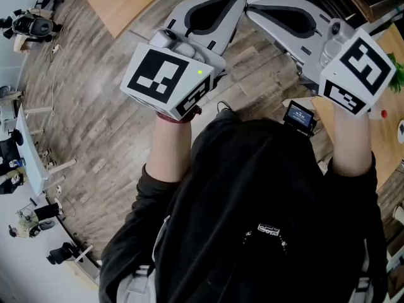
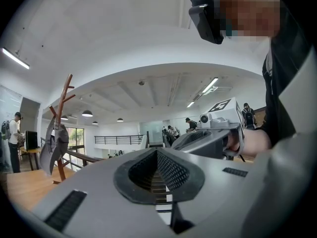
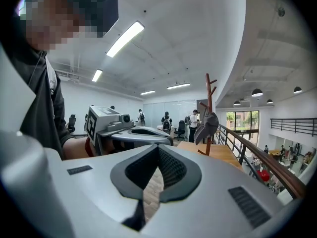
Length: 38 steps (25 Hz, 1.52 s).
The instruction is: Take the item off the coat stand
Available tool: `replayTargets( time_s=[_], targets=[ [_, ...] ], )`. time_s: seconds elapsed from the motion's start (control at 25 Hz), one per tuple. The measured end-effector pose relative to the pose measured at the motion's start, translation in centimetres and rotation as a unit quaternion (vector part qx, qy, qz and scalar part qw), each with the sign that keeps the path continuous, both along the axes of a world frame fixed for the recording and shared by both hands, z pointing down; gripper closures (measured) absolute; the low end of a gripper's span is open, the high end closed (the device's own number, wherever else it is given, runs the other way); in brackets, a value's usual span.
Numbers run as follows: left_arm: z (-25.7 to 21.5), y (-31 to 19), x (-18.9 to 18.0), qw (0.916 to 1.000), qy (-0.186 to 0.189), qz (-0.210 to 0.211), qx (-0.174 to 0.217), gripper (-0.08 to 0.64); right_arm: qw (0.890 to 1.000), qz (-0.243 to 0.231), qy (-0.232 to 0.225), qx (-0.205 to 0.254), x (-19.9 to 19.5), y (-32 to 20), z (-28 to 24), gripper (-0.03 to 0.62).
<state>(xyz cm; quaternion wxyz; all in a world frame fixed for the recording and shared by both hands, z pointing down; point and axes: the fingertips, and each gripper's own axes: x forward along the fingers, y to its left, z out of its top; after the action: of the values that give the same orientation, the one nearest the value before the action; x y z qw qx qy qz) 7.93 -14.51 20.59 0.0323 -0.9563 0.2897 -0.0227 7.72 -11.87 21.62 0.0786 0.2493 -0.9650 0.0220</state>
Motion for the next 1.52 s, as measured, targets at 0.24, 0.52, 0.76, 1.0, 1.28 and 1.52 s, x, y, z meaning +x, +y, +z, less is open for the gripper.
replayTargets(
  time_s=[0.24,0.52,0.76,1.0,1.28,1.52],
  targets=[
    [0.0,-3.7,-4.7,1.0,-0.003,0.001,-0.002,0.563,1.0,0.005,0.011,0.004,-4.7,-3.7,0.0,0.577],
    [1.5,-7.8,-9.6,0.9974,0.035,-0.062,-0.011,0.563,0.985,0.121,0.039,0.12,-9.7,-7.6,0.7,0.578],
    [2.8,-10.9,-12.1,0.9944,0.044,-0.096,-0.012,0.563,0.985,0.14,0.011,0.099,-11.8,-10.7,2.0,0.578],
    [3.2,-11.8,-12.6,0.9921,0.05,-0.114,-0.008,0.563,0.983,0.163,-0.005,0.086,-11.7,-12.0,2.9,0.578],
    [1.1,-15.8,-16.5,0.987,0.073,-0.143,-0.007,0.56,0.986,0.144,-0.036,0.08,-12.0,-17.9,0.1,0.577],
    [2.1,-19.0,-18.7,0.9828,0.054,-0.177,-0.006,0.56,0.989,0.119,-0.054,0.077,-12.8,-22.6,0.6,0.578]
  ],
)
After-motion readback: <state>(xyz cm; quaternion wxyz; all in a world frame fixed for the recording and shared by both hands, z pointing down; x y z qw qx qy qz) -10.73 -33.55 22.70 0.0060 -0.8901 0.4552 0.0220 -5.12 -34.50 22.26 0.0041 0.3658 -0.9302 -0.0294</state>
